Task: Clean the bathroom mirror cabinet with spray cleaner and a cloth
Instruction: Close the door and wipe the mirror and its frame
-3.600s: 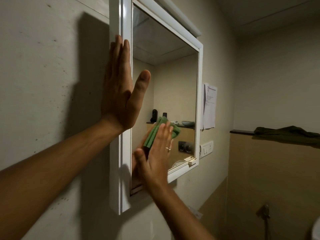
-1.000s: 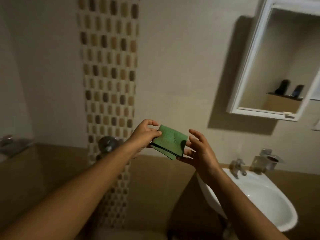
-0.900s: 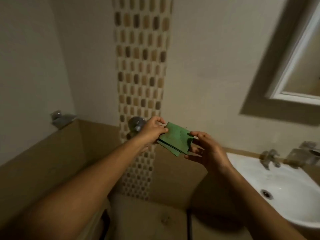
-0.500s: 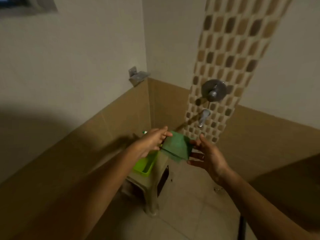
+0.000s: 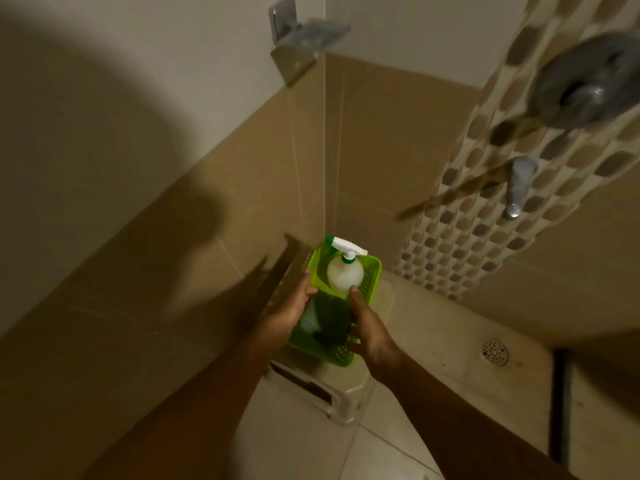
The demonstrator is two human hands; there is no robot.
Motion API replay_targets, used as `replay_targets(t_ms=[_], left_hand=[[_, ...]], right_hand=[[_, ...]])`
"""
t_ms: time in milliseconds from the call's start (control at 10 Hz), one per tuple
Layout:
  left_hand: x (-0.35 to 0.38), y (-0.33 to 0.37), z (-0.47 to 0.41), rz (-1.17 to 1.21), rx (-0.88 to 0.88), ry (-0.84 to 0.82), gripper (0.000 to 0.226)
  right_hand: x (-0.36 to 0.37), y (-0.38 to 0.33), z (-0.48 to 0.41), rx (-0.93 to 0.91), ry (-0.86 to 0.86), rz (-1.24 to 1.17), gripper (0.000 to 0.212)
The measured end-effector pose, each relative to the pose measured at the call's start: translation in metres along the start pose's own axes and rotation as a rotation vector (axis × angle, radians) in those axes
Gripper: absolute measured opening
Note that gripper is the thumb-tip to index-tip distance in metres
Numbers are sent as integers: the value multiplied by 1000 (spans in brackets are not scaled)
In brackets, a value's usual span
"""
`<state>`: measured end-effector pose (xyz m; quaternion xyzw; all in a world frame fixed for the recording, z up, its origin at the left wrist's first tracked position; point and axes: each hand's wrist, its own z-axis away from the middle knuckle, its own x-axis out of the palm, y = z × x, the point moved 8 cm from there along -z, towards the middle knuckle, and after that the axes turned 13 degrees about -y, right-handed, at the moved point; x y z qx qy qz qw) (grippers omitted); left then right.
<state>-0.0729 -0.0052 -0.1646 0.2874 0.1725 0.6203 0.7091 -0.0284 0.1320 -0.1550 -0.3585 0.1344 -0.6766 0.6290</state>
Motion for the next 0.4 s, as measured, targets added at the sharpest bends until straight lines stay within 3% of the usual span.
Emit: replay_targets(t_ms=[300,400], left_hand=[[-12,-48,-80,36,50,22,68],[-12,-35,-68,-9,78,11,64]], right_hand=[[5,41,-82,84,70,-104,81],[7,23,-63,56,42,-118,69]])
